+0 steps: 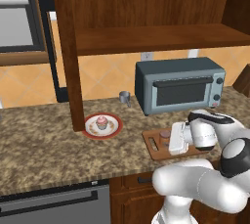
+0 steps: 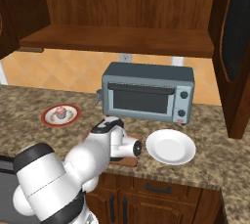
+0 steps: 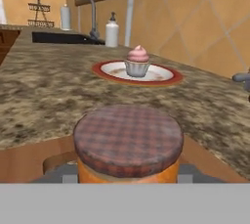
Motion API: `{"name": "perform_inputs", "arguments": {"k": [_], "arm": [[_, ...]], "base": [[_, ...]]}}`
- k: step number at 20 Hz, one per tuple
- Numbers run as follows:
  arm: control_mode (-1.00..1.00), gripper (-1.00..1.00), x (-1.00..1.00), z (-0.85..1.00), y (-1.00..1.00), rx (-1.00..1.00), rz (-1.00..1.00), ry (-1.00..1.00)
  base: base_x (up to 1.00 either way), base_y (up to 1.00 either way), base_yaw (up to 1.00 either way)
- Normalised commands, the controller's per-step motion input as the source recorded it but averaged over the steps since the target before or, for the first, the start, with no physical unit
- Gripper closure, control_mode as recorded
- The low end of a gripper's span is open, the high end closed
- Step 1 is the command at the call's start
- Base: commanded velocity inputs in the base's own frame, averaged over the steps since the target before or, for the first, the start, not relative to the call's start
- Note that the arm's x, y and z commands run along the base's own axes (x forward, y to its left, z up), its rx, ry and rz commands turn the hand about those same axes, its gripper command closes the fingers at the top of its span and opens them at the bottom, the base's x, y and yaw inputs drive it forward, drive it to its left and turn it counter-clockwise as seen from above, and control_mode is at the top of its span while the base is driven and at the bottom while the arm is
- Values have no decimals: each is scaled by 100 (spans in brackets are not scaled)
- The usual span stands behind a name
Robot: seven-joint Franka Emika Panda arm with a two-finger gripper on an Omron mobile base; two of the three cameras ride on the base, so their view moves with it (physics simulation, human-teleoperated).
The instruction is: From the different types of pastries on the counter, select a croissant and place it on the cutting board. Then retrieve a jar of jam from the cabinet and place it alongside the croissant on the cutting board.
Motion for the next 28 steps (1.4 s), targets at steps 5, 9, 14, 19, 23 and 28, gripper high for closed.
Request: {"name": "perform_inputs", "arguments": {"k": [5, 9, 14, 19, 23, 28], "arm": [[-100, -100, -6, -5, 7, 0, -1, -1], [-100, -100, -36, 9, 0, 3, 0, -6], [-100, -100, -22, 45, -3, 7, -4, -5], [-100, -100, -16, 59, -9, 11, -6, -2], [-100, -100, -50, 64, -17, 16, -9, -2], [-100, -100, -74, 61, -1, 11, -14, 0]], "base": [[0, 0, 0], [0, 0, 0], [0, 0, 0], [0, 0, 0], [0, 0, 0], [0, 0, 0]]}}
